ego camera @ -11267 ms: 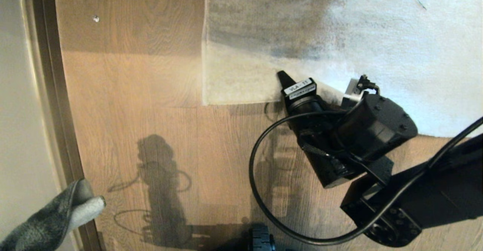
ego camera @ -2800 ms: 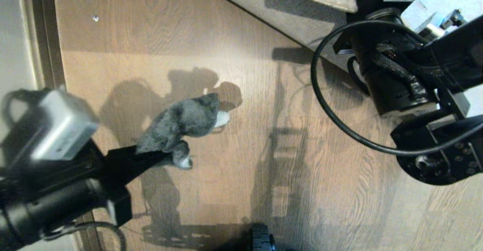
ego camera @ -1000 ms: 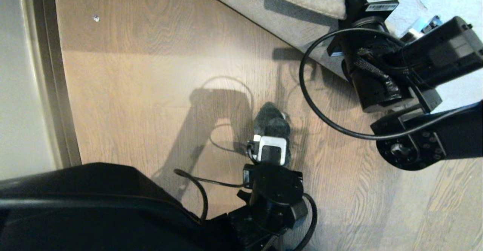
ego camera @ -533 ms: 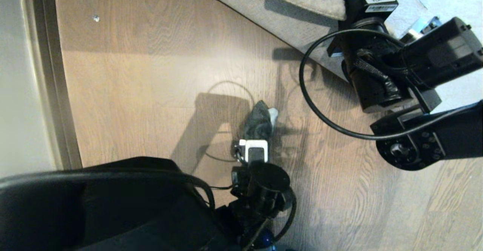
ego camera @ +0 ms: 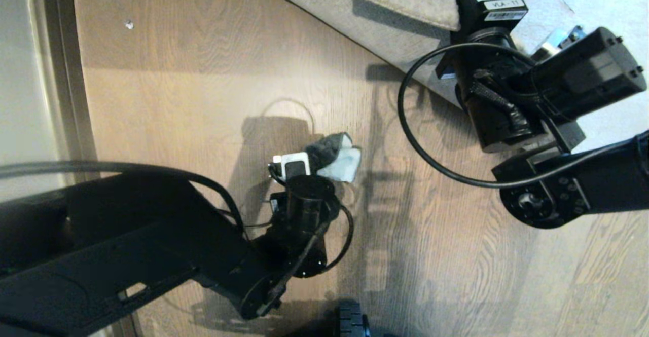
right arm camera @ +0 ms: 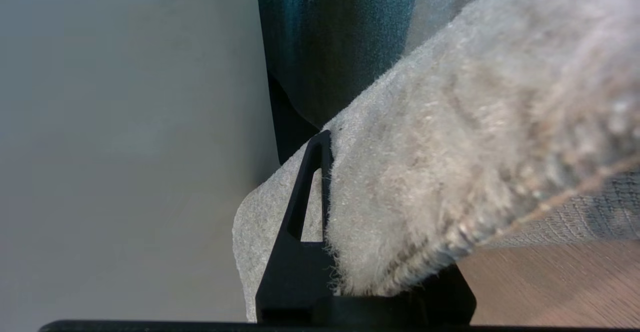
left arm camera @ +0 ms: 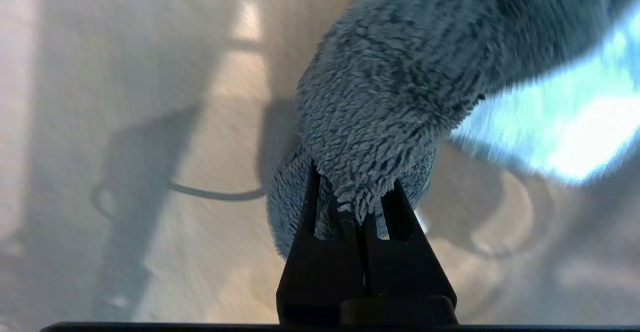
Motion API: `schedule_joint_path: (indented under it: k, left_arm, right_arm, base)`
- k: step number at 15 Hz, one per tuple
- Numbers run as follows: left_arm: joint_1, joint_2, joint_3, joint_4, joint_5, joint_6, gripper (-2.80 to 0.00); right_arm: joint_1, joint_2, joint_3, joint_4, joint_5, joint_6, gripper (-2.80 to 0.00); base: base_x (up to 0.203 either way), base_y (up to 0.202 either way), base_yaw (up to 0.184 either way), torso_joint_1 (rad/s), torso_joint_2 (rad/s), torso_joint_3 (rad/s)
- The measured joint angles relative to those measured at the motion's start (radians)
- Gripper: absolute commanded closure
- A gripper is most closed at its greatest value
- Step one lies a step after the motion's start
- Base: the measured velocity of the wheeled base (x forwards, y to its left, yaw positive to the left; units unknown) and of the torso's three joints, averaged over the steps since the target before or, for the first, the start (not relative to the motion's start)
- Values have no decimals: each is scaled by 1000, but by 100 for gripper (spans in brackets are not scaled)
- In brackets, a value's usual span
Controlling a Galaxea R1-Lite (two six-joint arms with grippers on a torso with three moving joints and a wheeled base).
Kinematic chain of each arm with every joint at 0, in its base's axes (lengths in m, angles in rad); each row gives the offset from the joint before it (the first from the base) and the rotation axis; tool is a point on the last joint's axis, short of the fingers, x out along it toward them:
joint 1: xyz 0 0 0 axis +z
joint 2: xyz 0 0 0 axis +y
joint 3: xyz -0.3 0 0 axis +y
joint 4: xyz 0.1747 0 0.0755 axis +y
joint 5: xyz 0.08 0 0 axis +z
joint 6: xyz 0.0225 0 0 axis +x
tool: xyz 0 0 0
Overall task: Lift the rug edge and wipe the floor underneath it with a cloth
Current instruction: Wipe the floor under the carpet with a rag
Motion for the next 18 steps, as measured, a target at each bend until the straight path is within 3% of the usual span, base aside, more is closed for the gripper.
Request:
schedule_joint_path:
  k: [8, 12, 15, 18]
  left_arm:
    - [86, -117, 8, 0, 15, 66, 0]
    - [168, -192, 13, 0, 16, 109, 0]
    - [242, -261, 44, 0, 17, 132, 0]
    - [266, -339, 111, 0, 17, 153, 0]
  right_arm:
    - [3, 1, -2, 0, 0, 0, 0]
    - [5, -1, 0, 1, 0, -1, 0]
    - [6, -1, 1, 0, 0, -1, 0]
    - [7, -3, 2, 0, 0, -1, 0]
  base:
    - [0, 0, 0, 0, 0, 0]
    - [0, 0, 0, 0, 0, 0]
    - [0, 0, 0, 0, 0, 0]
    - [0, 0, 0, 0, 0, 0]
